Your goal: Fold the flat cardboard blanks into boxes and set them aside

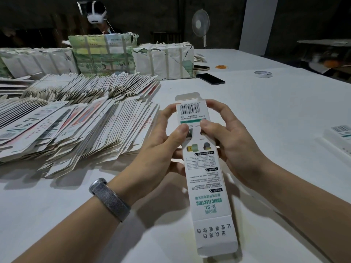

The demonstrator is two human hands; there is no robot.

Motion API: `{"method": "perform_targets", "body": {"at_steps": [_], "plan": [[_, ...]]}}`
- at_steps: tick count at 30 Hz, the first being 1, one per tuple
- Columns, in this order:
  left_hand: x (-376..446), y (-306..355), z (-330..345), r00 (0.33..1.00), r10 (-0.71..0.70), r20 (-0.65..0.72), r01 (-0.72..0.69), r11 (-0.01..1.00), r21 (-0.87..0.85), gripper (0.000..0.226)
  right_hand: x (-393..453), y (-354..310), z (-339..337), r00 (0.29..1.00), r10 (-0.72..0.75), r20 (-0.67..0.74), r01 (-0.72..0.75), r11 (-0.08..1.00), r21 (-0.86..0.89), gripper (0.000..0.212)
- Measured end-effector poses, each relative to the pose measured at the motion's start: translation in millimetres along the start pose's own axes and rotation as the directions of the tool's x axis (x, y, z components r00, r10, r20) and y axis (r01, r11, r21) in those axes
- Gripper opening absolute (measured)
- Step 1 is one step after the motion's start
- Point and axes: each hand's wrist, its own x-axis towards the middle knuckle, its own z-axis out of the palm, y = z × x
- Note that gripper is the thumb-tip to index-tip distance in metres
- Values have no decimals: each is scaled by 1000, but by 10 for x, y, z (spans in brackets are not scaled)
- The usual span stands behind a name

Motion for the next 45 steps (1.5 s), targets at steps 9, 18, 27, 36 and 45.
{"method": "perform_targets", "body": {"at_steps": [9,18,27,36,45], "plan": [[-15,-27,-23,997,-6,72,5,1000,8,36,6,3,-3,999,-14,-42,18,995,96,24],[6,-47,-62,995,-23,92,27,999,-42,36,14,26,23,984,-84,-156,105,985,135,26],[9,-63,-42,994,-40,98,44,998,-41,36,13,24,19,982,-90,-167,120,976,180,31],[-8,-51,30,999,-26,24,27,999,-31,61,43,27,-5,982,-80,-174,125,954,271,41],[-3,-39,22,999,-19,39,21,998,-54,40,32,52,-3,990,-75,-116,97,975,199,35]]}}
